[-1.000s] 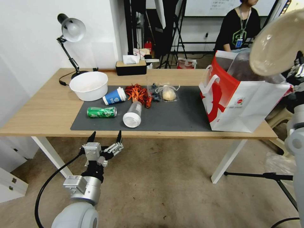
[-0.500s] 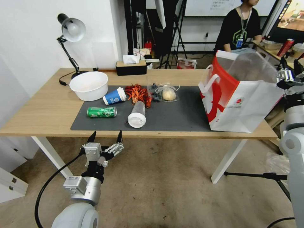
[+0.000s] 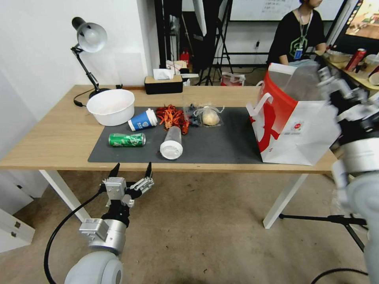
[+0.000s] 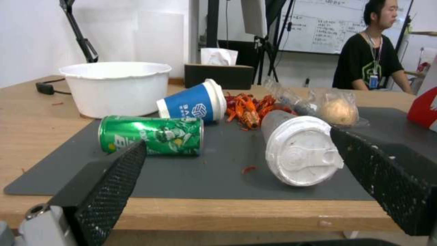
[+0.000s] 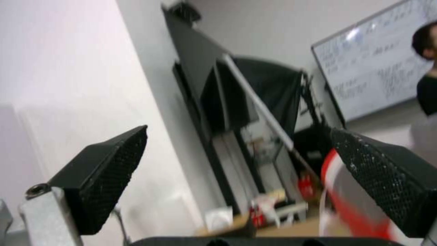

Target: Pick up the trash from the table and place it into the takeout bag.

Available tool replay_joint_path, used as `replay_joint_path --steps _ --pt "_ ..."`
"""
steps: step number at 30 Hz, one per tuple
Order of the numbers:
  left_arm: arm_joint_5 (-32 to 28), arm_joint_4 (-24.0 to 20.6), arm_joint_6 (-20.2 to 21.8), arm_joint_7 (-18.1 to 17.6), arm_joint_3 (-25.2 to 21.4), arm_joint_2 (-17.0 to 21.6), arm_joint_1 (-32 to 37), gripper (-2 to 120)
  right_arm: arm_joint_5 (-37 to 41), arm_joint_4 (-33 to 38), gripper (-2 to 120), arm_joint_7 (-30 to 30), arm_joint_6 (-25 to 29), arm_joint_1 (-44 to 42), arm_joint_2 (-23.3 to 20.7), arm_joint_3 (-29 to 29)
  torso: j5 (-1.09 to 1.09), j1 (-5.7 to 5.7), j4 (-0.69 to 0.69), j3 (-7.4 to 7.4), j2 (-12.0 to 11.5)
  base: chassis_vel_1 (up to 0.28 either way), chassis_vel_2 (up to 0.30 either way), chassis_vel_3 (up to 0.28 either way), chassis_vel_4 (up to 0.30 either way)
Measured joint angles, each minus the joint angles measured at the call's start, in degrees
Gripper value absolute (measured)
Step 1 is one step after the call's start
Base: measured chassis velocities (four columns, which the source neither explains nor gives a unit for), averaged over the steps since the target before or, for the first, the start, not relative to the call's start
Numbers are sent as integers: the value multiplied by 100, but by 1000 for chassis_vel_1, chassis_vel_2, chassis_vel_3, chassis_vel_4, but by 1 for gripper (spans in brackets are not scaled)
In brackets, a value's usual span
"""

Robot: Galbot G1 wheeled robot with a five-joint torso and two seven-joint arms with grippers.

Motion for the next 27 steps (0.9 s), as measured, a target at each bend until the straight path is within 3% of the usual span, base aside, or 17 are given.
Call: replay_joint_path --steps 6,8,12,27 --pt "-6 42 -15 -1 9 0 -25 100 -715 -75 100 52 17 -438 26 -436 0 0 0 0 0 0 0 0 0" --pt "-13 73 -17 -2 21 0 -56 100 -1364 -265 100 128 254 -805 91 -765 0 0 -1 0 -1 0 0 0 0" --pt "-17 107 -22 -3 30 0 -84 100 -1893 -569 100 139 693 -1120 156 -1019 1 0 -1 0 -1 0 0 0 0" --pt "-14 155 -37 -11 66 0 -132 100 -2753 -1315 100 187 1622 -1829 392 -1461 1 0 -1 0 -1 0 0 0 0"
